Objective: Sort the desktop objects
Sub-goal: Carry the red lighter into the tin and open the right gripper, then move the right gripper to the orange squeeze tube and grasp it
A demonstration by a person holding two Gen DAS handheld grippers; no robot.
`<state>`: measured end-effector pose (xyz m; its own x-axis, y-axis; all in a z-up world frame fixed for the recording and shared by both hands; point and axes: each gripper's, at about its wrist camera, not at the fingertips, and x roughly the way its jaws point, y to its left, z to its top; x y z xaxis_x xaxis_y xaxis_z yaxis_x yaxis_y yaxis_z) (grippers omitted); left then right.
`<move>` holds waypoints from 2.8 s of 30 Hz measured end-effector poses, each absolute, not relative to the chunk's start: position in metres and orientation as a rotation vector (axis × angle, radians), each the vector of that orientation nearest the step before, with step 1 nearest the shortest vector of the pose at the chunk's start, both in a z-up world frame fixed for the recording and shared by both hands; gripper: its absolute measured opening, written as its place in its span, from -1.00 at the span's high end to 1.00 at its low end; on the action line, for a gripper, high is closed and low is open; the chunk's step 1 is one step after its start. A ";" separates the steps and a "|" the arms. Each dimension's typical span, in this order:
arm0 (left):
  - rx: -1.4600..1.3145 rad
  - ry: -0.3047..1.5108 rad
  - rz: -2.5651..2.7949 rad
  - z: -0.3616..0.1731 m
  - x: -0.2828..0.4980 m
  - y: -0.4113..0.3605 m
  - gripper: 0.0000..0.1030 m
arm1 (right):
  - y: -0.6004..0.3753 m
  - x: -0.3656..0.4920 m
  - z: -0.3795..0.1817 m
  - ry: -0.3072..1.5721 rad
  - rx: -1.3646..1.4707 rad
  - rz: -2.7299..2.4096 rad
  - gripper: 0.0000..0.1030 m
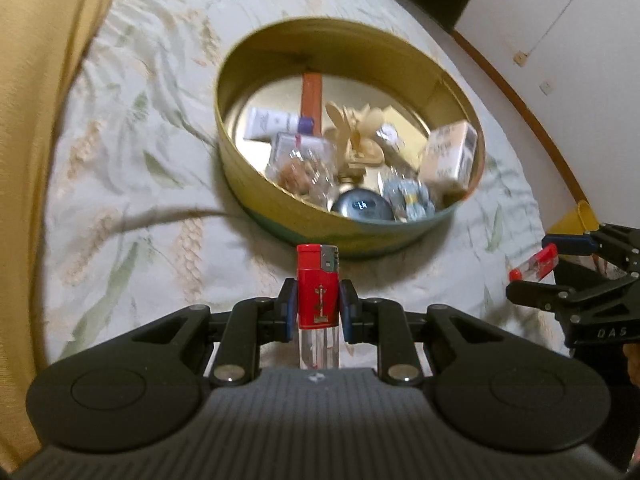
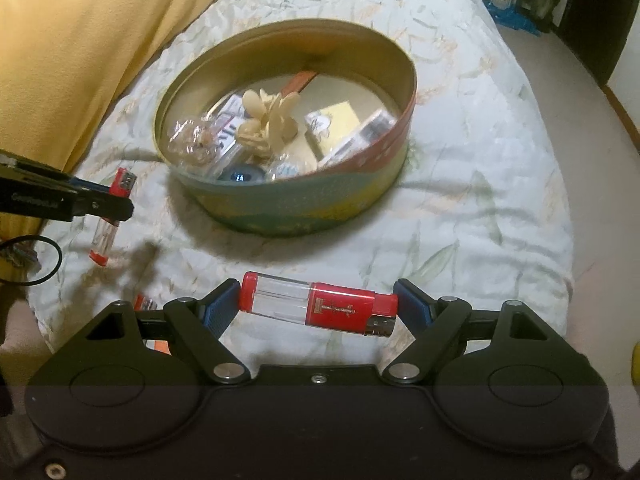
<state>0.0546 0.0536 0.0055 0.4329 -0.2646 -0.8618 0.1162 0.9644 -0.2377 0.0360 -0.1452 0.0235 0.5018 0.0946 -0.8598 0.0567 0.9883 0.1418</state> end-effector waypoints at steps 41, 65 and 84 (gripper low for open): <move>-0.175 1.106 -0.207 0.002 0.045 0.062 0.53 | -0.122 0.083 0.036 1.012 0.097 0.163 -0.80; -0.176 1.114 -0.209 0.000 0.042 0.065 0.53 | -0.030 0.028 -0.031 1.271 -0.029 0.376 -0.45; -0.166 1.120 -0.217 -0.002 0.041 0.063 0.53 | -0.048 0.026 -0.031 1.273 -0.004 0.340 0.26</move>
